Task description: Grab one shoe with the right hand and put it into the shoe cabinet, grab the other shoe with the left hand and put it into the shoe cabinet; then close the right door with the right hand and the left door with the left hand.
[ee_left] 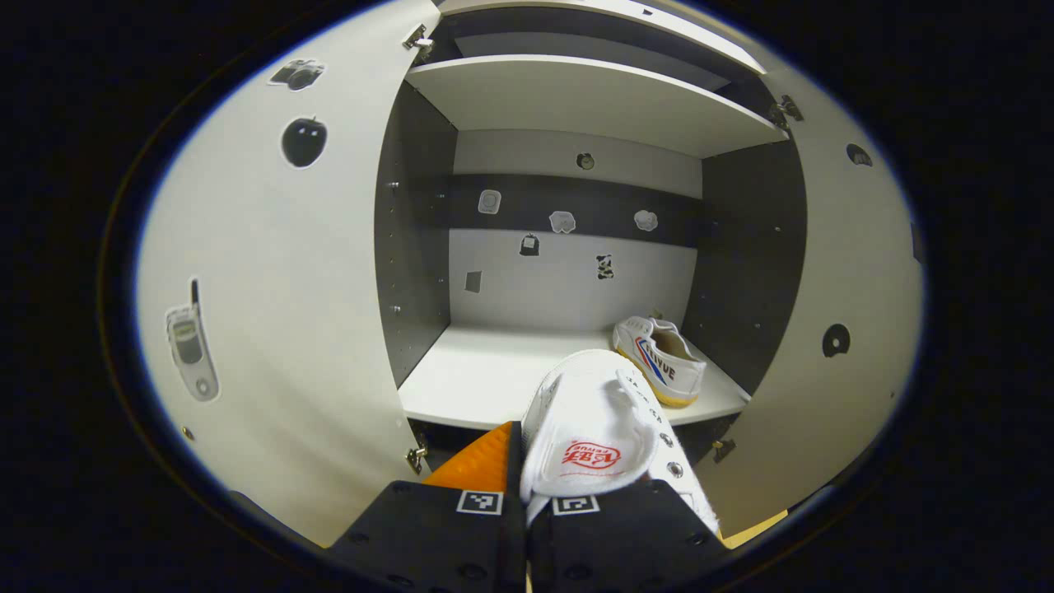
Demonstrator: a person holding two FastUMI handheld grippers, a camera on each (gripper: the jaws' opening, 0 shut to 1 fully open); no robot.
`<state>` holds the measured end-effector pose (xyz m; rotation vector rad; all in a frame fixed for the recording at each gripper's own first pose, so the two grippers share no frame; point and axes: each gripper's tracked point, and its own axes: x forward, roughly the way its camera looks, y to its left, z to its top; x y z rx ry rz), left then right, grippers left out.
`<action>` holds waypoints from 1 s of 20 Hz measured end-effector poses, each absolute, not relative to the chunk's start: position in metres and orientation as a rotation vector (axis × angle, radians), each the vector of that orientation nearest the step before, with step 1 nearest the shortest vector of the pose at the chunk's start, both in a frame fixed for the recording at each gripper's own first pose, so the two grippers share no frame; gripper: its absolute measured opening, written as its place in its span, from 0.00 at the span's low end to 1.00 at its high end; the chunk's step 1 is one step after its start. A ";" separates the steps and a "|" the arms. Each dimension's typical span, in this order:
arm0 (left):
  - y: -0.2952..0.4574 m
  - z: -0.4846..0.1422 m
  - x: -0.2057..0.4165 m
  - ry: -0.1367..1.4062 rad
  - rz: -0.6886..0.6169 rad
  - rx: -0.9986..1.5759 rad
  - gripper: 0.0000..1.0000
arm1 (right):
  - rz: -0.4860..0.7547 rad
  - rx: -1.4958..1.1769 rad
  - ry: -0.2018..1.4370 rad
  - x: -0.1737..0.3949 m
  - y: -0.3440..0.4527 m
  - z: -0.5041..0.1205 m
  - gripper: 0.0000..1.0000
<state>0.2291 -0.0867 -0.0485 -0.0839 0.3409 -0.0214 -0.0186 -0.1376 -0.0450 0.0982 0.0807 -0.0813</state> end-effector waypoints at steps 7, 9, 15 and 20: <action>-0.076 -0.054 0.340 0.392 0.071 -0.047 0.07 | -0.161 0.117 0.093 -0.023 -0.188 -0.049 0.98; -0.073 -0.062 0.366 0.418 0.095 -0.043 0.07 | -0.172 0.113 0.091 -0.022 -0.200 -0.049 0.99; -0.061 -0.082 0.425 0.472 0.162 -0.030 0.07 | -0.201 0.097 0.102 -0.019 -0.231 -0.055 0.98; -0.066 -0.106 0.457 0.507 0.165 0.037 0.07 | -0.228 0.094 0.123 -0.012 -0.253 -0.064 0.98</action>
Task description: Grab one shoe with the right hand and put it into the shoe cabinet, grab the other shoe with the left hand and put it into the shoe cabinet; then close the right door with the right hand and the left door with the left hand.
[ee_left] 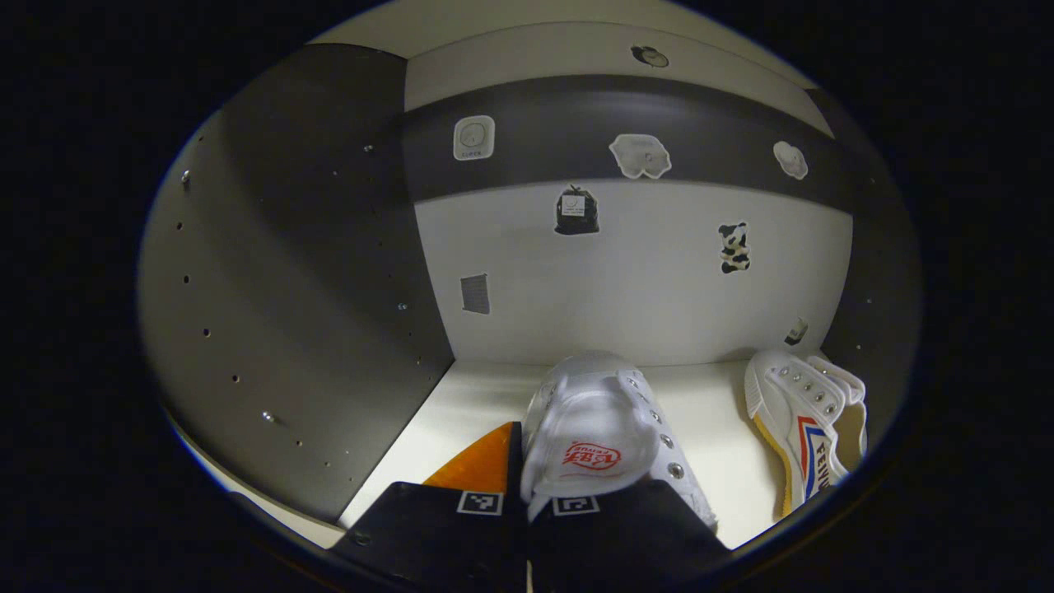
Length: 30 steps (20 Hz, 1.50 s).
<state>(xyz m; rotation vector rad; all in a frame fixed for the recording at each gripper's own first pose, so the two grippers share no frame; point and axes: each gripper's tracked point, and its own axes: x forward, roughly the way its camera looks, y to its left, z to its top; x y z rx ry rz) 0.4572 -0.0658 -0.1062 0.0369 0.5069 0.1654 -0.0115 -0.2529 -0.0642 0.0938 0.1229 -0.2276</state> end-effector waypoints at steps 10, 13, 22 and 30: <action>-0.068 -0.131 0.466 0.615 0.161 0.137 0.12 | -0.258 0.112 0.118 -0.003 -0.260 -0.063 0.99; -0.063 -0.129 0.460 0.609 0.168 0.139 0.24 | -0.250 0.117 0.113 -0.004 -0.254 -0.061 0.99; -0.056 -0.106 0.422 0.554 0.123 0.070 0.88 | -0.251 0.158 0.101 -0.011 -0.250 -0.056 0.98; -0.077 -0.041 0.361 0.394 0.045 0.090 0.89 | -0.214 0.139 0.089 -0.014 -0.234 -0.045 0.98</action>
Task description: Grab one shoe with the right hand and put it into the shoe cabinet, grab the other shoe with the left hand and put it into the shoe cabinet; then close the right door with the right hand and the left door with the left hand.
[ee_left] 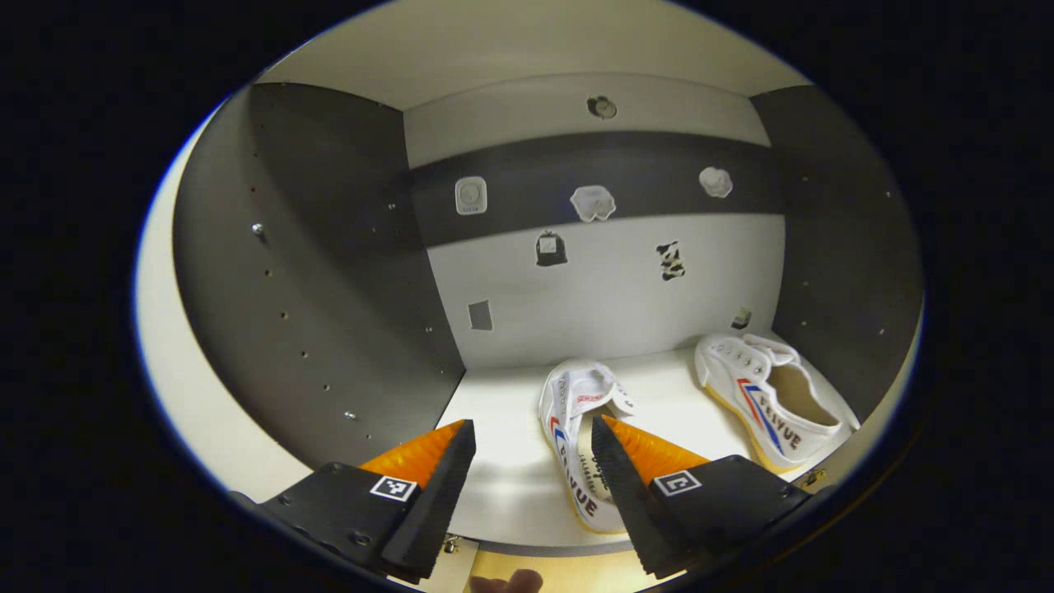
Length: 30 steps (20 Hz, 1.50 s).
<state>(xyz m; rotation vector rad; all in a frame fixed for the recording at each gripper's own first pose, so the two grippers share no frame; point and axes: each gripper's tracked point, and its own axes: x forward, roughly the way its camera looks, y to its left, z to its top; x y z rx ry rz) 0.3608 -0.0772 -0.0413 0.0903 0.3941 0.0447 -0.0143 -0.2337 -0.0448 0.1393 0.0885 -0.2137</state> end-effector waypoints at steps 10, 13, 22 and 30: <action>-0.105 0.047 0.209 0.126 -0.084 0.012 0.89 | -0.201 0.163 0.077 0.004 -0.232 -0.022 0.98; -0.098 0.053 0.164 0.102 -0.087 -0.012 0.92 | -0.187 0.135 0.062 0.011 -0.227 -0.010 0.98; -0.057 0.051 0.066 0.070 -0.071 -0.006 0.97 | -0.204 0.093 0.012 0.049 -0.250 0.034 0.98; -0.032 0.050 0.023 0.045 -0.049 0.009 0.97 | -0.188 0.085 0.031 0.083 -0.258 0.030 0.98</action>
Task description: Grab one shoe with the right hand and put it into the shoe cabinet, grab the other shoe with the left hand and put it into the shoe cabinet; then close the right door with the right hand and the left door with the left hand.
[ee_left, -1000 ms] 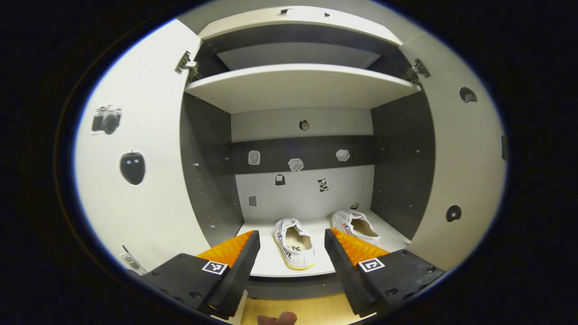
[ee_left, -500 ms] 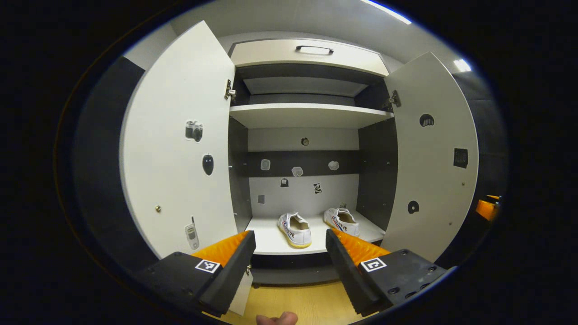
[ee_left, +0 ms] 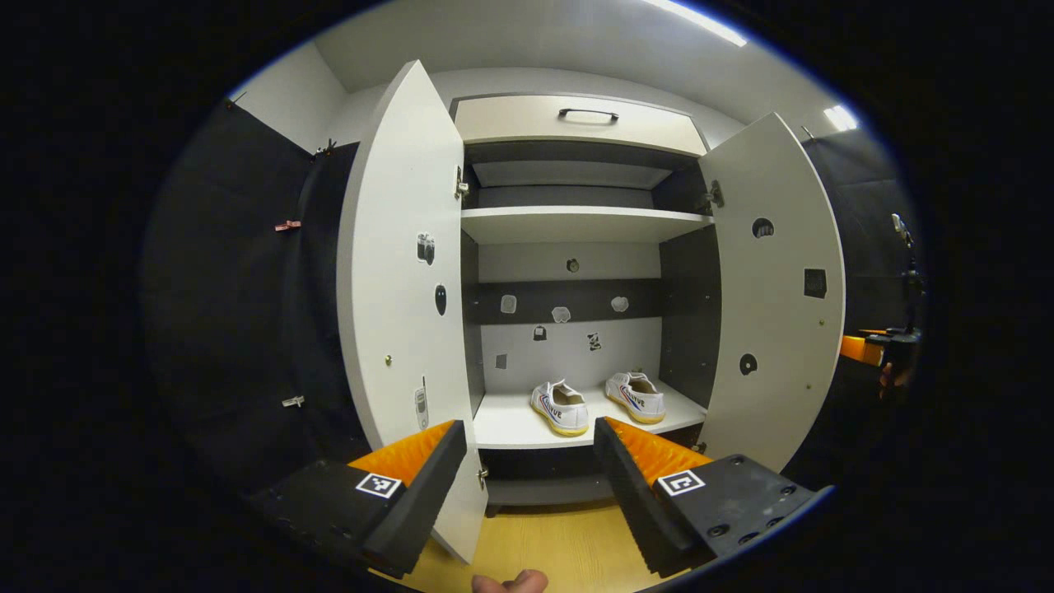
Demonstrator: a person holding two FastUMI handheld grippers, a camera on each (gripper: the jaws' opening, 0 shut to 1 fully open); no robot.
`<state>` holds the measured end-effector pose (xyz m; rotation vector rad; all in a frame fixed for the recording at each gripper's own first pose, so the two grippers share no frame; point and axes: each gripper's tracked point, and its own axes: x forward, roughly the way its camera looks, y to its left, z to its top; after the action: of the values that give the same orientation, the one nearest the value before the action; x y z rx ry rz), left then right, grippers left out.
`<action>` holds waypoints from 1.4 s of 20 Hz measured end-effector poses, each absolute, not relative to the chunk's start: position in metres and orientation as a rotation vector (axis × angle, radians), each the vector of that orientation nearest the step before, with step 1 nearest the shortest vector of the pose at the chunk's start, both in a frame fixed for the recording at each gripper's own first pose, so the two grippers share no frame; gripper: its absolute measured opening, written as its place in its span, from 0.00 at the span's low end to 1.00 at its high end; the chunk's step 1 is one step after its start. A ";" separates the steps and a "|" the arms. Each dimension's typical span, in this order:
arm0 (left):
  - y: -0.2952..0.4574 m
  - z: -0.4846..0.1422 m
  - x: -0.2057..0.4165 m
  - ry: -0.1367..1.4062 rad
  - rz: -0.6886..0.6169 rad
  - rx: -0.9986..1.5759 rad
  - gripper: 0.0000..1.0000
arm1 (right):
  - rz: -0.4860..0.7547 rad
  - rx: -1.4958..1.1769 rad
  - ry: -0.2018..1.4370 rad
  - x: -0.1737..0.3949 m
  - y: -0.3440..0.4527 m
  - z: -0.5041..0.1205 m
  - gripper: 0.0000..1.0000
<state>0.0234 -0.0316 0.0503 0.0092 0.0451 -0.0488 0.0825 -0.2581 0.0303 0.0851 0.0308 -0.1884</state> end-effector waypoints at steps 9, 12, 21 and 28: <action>0.012 0.046 0.001 0.042 0.006 0.001 0.97 | -0.203 0.073 0.031 0.082 -0.240 0.027 1.00; 0.041 0.045 -0.007 0.042 0.050 -0.006 0.97 | -0.217 0.091 0.030 0.080 -0.233 0.027 0.97; 0.109 0.042 -0.013 0.054 0.144 -0.023 0.97 | -0.120 0.123 0.028 0.079 -0.162 0.025 0.97; 0.127 0.040 -0.011 0.056 0.156 -0.035 0.97 | 0.126 0.140 0.048 0.071 -0.047 0.023 0.98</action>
<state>-0.0107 0.1273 0.0396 -0.0351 0.0563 0.1563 0.0712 -0.0471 0.0233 0.1397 0.0476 0.1263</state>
